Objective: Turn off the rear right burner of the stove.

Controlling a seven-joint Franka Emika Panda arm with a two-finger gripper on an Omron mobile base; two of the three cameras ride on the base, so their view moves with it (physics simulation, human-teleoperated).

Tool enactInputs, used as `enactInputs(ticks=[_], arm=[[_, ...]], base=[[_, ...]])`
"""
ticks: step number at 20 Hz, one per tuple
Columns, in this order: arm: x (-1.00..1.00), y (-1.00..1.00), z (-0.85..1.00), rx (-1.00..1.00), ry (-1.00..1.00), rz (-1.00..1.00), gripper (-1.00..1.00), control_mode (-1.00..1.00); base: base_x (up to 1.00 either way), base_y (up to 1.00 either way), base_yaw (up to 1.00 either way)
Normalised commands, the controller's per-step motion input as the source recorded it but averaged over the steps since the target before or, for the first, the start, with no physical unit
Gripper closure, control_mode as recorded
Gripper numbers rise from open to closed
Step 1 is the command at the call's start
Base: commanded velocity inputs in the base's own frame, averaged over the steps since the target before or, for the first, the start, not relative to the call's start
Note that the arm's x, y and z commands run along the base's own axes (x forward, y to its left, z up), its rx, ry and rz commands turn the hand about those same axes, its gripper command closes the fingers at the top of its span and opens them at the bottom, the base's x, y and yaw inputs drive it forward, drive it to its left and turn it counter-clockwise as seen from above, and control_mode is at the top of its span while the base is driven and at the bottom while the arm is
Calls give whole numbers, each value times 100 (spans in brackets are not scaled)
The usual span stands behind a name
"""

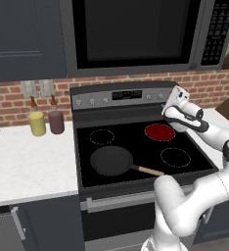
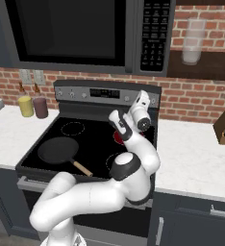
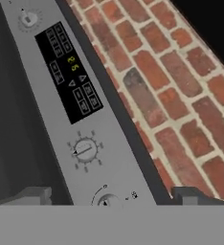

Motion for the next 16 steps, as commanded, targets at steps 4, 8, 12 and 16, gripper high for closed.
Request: enactInputs(ticks=[4,8,12,16], arm=[[34,0,-6,-1,-2,0,-100,-100],[39,-3,-7,0,0,0,-100,-100],[36,-21,-6,0,0,0,-100,-100],[29,-14,-4,0,0,0,-100,-100]], base=[[0,0,0],[0,0,0],[0,0,0],[0,0,0]])
